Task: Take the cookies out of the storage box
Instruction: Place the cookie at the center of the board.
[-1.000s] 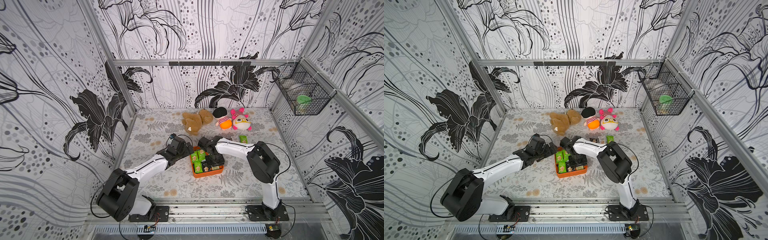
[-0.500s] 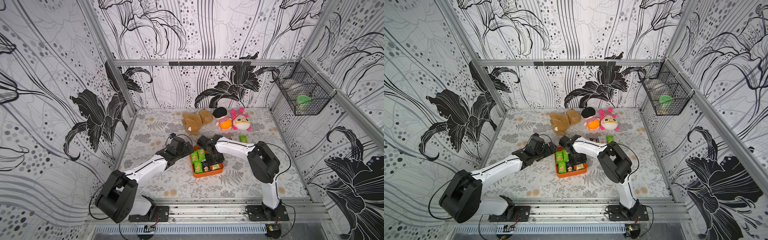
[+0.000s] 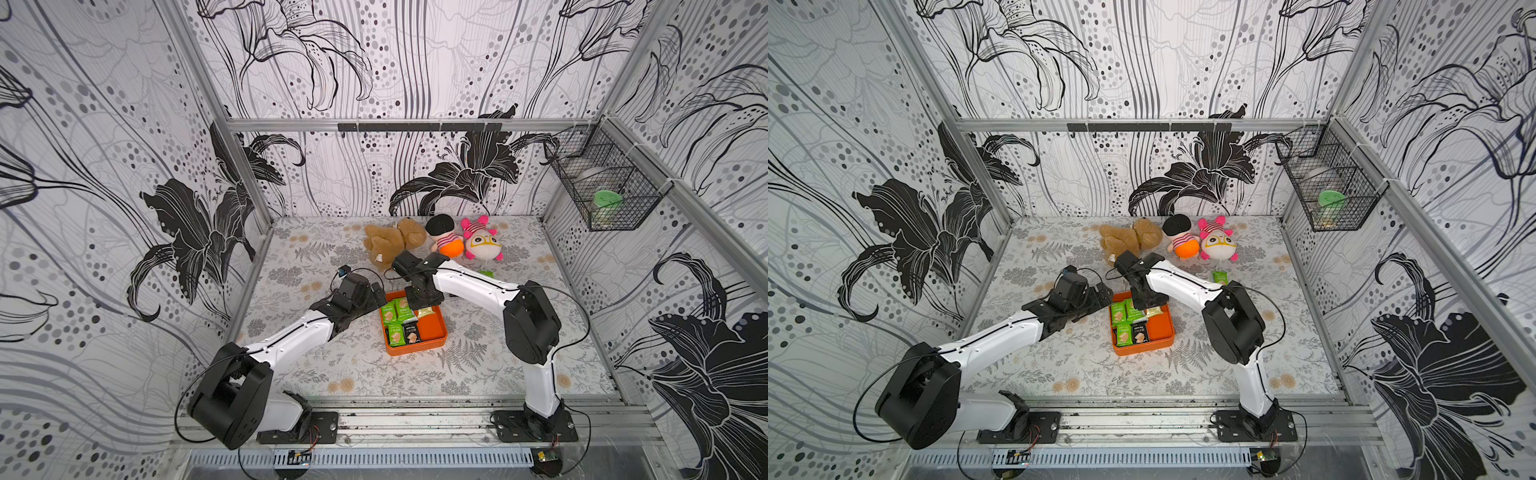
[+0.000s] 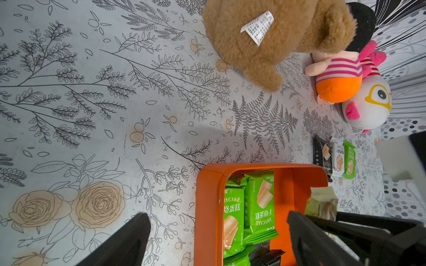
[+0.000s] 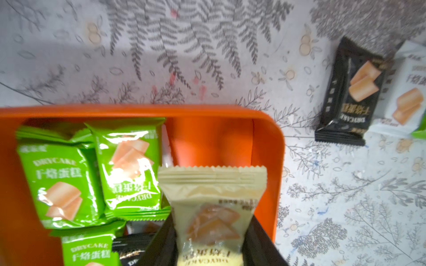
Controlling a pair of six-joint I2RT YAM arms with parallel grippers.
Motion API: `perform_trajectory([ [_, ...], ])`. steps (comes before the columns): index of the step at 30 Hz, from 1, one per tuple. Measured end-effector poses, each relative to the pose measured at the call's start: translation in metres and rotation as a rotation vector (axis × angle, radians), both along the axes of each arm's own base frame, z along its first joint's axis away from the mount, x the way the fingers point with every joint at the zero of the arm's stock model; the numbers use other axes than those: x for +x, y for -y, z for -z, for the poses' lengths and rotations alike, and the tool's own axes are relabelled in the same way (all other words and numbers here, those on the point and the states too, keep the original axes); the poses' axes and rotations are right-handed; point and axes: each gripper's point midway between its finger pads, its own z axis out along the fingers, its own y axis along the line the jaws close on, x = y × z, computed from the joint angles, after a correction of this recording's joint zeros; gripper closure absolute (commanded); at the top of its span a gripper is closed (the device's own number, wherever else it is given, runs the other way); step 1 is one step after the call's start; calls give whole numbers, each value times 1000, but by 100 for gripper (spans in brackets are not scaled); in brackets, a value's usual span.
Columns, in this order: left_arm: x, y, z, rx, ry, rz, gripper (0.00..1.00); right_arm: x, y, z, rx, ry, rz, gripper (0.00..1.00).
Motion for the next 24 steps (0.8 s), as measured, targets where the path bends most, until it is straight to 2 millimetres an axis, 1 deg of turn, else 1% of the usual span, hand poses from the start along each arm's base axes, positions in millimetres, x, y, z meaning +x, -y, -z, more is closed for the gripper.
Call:
perform_trajectory([
  [4,0,0,0,1,-2,0,3,18,-2,-16,34,41,3,59],
  [7,0,0,0,1,-2,0,3,28,5,-20,38,53,13,59],
  [10,0,0,0,1,-2,0,3,37,23,-20,38,57,47,59],
  [14,0,0,0,0,-2,0,3,45,59,-24,33,63,104,59],
  [16,0,0,1,1,-3,0,3,46,79,-25,28,64,132,59],
  [18,0,0,2,2,-6,0,3,45,94,-23,21,60,148,59],
  [21,0,0,4,5,-11,0,3,40,107,-15,4,42,155,59],
  [24,1,1,4,6,-12,0,3,32,115,-1,-15,13,149,59],
])
